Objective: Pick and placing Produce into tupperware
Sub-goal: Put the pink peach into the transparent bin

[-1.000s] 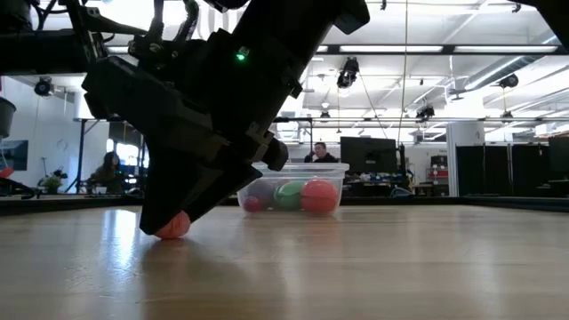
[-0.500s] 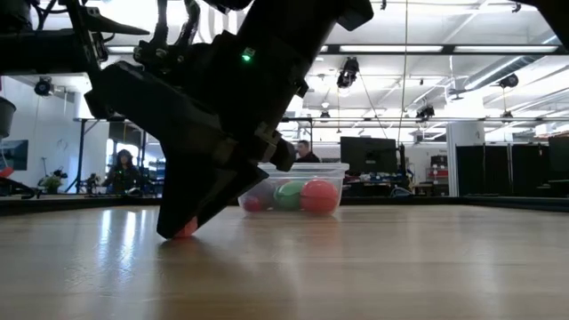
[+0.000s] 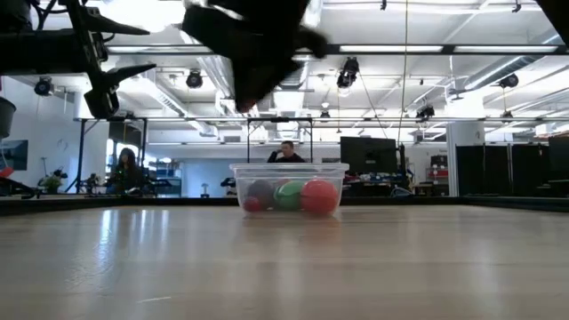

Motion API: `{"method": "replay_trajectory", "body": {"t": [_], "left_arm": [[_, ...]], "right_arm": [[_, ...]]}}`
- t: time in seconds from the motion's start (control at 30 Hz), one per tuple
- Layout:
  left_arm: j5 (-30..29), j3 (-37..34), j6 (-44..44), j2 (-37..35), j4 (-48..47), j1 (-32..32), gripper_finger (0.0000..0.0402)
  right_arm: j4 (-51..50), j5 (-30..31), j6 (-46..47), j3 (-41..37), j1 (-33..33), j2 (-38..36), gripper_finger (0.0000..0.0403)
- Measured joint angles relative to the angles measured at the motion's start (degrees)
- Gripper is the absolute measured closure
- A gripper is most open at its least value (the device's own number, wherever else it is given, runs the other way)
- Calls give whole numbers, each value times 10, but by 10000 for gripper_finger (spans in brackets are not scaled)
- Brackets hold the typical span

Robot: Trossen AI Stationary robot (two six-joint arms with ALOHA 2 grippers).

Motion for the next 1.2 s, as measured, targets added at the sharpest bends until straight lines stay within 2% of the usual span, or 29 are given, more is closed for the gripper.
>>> {"method": "replay_trajectory", "body": {"t": [0.13,0.2,0.23,0.33,0.47,0.57,0.77,0.83,1.0,1.2], "left_arm": [[0,0,0,0,0,0,201],[0,0,0,0,0,0,201],[0,0,0,0,0,0,201],[0,0,0,0,0,0,201],[0,0,0,0,0,0,201],[0,0,0,0,0,0,201],[0,0,0,0,0,0,201],[0,0,0,0,0,0,201],[0,0,0,0,0,0,201],[0,0,0,0,0,0,201]], "right_arm": [[-250,53,146,19,-23,-17,296],[-320,70,232,7,-34,-30,296],[-304,72,234,-9,-41,-43,296],[-222,66,163,-55,-61,-83,296],[-211,36,151,-93,-113,-107,298],[-199,-44,146,-126,-163,-116,298],[-42,-269,98,-172,-232,-113,296],[-6,-305,106,-181,-243,-106,295],[9,-328,109,-185,-248,-91,263],[9,-304,118,-164,-231,-92,194]]}}
